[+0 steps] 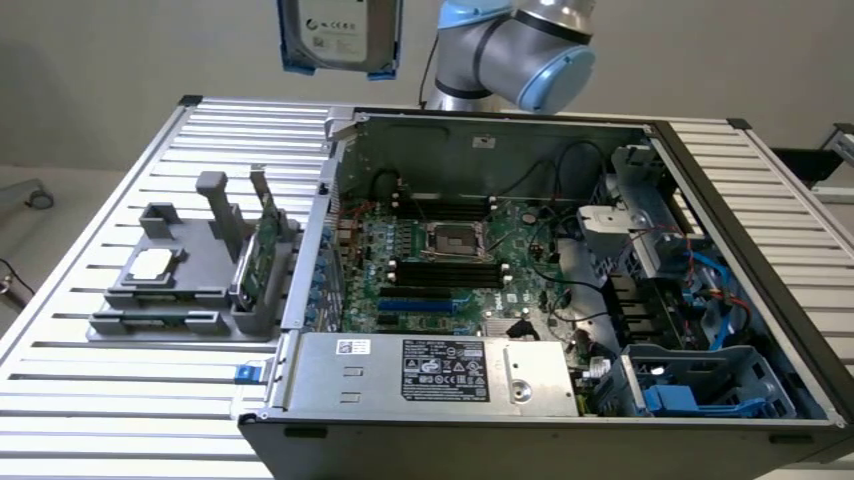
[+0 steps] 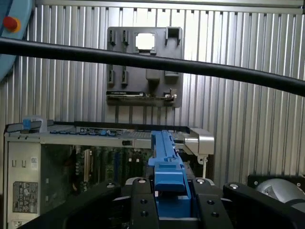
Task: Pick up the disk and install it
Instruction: 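Pick up the disk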
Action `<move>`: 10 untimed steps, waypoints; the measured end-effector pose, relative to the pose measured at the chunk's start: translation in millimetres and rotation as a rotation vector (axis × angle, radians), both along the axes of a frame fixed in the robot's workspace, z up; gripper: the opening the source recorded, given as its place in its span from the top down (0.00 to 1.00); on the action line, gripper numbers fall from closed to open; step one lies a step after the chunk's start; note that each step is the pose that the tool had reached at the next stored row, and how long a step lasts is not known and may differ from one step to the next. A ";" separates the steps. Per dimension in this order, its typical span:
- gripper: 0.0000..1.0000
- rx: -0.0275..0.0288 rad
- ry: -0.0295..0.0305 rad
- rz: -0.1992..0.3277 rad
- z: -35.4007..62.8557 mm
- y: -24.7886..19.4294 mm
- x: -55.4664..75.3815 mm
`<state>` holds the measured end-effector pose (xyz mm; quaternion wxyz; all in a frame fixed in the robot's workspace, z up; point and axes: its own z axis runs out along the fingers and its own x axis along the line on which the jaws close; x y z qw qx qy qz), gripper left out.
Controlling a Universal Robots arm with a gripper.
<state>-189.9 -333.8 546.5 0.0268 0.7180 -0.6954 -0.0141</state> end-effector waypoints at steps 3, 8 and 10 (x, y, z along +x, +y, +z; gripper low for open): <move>0.67 0.0006 0.0007 0.000 6.9 -2.7 13.5; 0.67 0.0062 0.0011 0.000 8.3 -7.1 36.3; 0.67 0.0100 0.0013 0.000 8.7 -8.6 45.3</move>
